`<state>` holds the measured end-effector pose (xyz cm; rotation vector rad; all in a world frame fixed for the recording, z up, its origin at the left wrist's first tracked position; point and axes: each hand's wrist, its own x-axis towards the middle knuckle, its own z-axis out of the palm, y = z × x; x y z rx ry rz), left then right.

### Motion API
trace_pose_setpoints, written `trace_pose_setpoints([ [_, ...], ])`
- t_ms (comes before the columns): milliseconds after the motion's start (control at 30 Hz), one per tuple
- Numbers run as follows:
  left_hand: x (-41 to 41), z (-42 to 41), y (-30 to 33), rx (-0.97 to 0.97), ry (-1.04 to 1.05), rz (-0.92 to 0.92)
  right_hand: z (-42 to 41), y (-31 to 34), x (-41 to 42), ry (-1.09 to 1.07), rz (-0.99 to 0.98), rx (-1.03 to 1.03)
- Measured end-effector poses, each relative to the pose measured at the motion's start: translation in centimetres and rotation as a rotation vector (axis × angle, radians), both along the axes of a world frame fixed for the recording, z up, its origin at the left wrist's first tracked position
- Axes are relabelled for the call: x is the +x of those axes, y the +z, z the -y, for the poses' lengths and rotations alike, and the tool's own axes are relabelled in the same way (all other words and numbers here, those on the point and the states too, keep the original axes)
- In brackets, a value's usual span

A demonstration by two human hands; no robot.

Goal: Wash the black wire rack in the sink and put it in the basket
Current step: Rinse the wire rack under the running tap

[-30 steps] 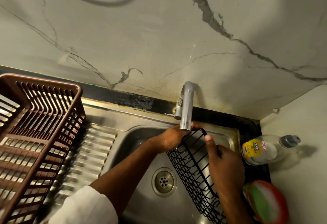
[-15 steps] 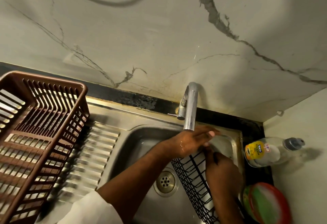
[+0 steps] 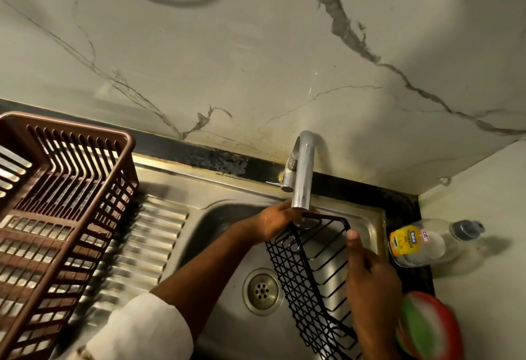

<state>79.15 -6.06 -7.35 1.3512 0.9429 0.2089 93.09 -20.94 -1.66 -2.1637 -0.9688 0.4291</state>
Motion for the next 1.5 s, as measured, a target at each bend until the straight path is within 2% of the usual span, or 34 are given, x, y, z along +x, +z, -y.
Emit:
trace_pose_setpoints([
  [100,0.9,0.2,0.6,0.087,-0.072,0.006,-0.4,-0.6,-0.2,0.021,0.071,-0.001],
  [167,1.1,0.4,1.9,0.165,-0.084,0.081,-0.8,-0.6,-0.3,0.016,0.048,0.020],
  [333,0.6,0.9,3.6,0.206,-0.056,0.219,-1.5,0.1,-0.3,0.014,-0.005,0.031],
  [433,-0.4,0.4,2.2,0.153,-0.056,0.267,-1.0,0.0,0.0,-0.014,-0.033,0.046],
  [500,-1.3,0.0,1.2,0.080,-0.025,0.271,-0.5,0.2,0.1,-0.084,-0.145,0.095],
  [600,-1.6,-0.2,-0.4,-0.172,0.051,0.330,0.0,-0.4,0.4,-0.207,-0.332,0.124],
  [733,-0.5,0.7,-0.7,-0.495,0.346,0.476,0.5,0.2,-0.8,-0.324,-0.520,0.230],
  [833,0.6,0.4,-0.5,-0.533,0.480,0.373,0.6,-0.2,-1.0,-0.333,-0.698,0.218],
  [967,1.5,-0.9,-0.1,-0.394,0.459,0.290,1.1,-3.2,1.9,-0.200,-0.836,0.177],
  [1033,2.1,-1.2,0.9,-0.318,0.389,0.321,1.4,-3.4,3.1,-0.091,-0.789,0.167],
  [1100,2.5,-1.1,1.9,-0.087,0.208,0.266,1.2,-2.4,3.7,-0.018,-0.659,0.192],
  [1167,3.1,-0.6,2.8,0.070,0.033,0.206,-0.1,-1.2,3.5,0.112,-0.480,0.129],
  [1233,3.8,0.1,3.6,0.103,-0.063,0.223,-1.6,-0.5,2.9,0.243,-0.238,0.002],
  [1300,3.9,0.4,4.1,0.110,-0.085,0.217,-2.5,-0.5,2.5,0.254,-0.035,-0.017],
  [1367,3.7,0.6,4.3,0.104,-0.044,0.232,-2.8,-0.4,2.1,0.219,0.002,-0.009],
  [1500,1.9,0.4,2.8,0.086,-0.020,0.175,-2.8,-0.3,2.0,0.221,-0.052,0.013],
])
